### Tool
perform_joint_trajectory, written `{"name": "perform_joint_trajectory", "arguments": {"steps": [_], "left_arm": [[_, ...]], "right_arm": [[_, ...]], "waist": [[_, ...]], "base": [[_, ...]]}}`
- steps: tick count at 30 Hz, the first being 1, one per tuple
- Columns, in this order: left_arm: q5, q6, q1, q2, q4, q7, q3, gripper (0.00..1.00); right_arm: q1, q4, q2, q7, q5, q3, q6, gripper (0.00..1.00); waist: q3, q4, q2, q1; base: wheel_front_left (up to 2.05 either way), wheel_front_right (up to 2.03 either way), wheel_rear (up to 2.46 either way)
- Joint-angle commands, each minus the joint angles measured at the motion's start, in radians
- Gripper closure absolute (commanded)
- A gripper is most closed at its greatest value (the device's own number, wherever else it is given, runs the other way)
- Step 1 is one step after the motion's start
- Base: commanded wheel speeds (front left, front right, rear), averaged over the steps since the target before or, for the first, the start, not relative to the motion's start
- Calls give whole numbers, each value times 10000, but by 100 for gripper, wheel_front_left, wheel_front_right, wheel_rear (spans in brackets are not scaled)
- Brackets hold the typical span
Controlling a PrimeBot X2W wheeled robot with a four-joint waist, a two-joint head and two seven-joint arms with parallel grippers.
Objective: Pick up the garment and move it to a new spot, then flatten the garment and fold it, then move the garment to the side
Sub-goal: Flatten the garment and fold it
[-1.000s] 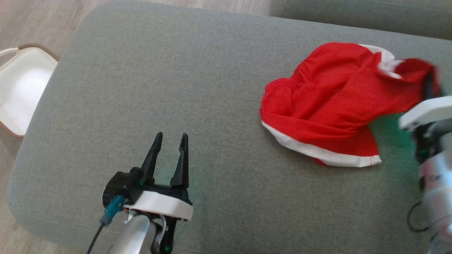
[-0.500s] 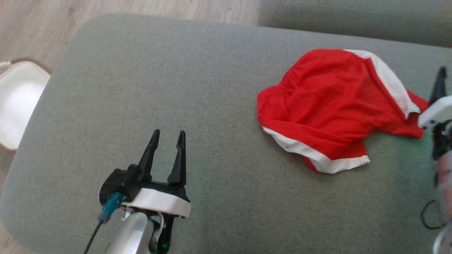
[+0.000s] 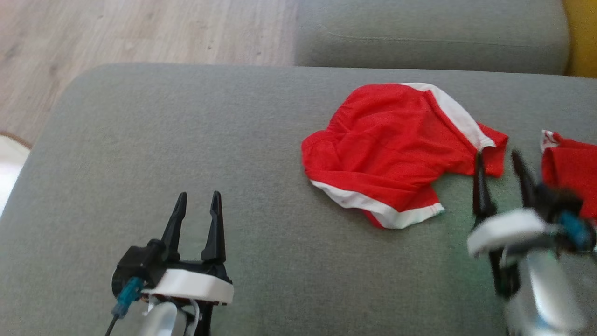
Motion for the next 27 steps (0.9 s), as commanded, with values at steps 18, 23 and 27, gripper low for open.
{"name": "perform_joint_trajectory", "arguments": {"steps": [18, 23, 27], "left_arm": [[52, -144, -367, 33, -355, -95, 117, 0], [-10, -128, -540, 33, -312, -95, -21, 0], [0, -127, -603, 33, -214, -95, -88, 0]], "right_arm": [[1540, -837, 153, 1073, 317, 1376, -9, 0], [987, -17, 153, 1396, 66, 1076, -9, 0], [560, 909, 153, 1514, -140, 930, -9, 0]], "waist": [[269, 111, 0, 1], [577, 488, 0, 1], [713, 745, 0, 1]], "base": [[0, 0, 0], [0, 0, 0], [0, 0, 0]]}}
